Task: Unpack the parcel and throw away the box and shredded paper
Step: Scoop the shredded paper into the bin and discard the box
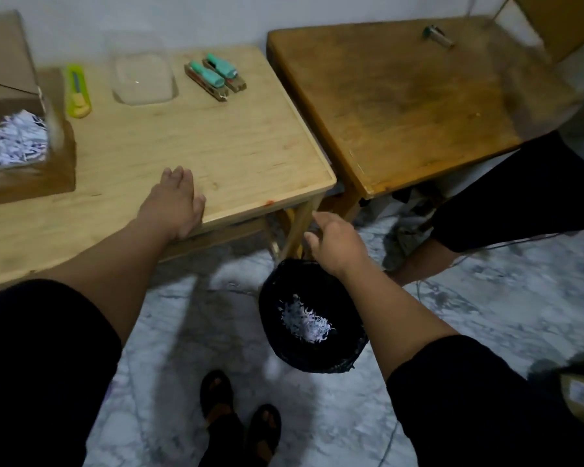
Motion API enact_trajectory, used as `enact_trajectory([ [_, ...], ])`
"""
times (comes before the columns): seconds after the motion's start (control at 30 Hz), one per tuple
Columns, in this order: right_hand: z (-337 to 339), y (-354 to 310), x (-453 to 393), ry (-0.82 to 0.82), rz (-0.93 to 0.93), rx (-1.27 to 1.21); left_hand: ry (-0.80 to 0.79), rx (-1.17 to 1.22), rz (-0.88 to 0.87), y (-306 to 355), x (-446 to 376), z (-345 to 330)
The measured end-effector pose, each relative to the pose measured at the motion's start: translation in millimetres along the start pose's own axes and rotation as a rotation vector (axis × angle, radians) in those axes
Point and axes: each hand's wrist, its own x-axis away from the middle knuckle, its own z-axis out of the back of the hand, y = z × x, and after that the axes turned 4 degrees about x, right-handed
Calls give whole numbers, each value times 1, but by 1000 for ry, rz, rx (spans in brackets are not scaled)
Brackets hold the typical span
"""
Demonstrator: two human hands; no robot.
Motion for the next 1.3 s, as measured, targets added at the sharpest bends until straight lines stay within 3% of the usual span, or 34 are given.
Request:
enact_trajectory([
  [0.27, 47, -95, -19, -29, 194, 138, -17, -40, 78, -24, 29, 48],
  [0.47, 75, -176, -26, -4, 283, 122, 107, 49, 199, -58, 60, 110],
  [0.73, 67, -276, -59, 22, 348, 64, 263, 216, 347, -159, 76, 168],
  [0.97, 5, -340, -81, -30, 344, -198, 380, 453, 339, -236, 76, 154],
  [1.17, -54, -352, -88, -28, 350, -438, 389, 799, 411, -260, 70, 107],
  [1.3, -77, -346, -93, -13, 357, -505, 435, 907, 391, -263, 64, 90],
])
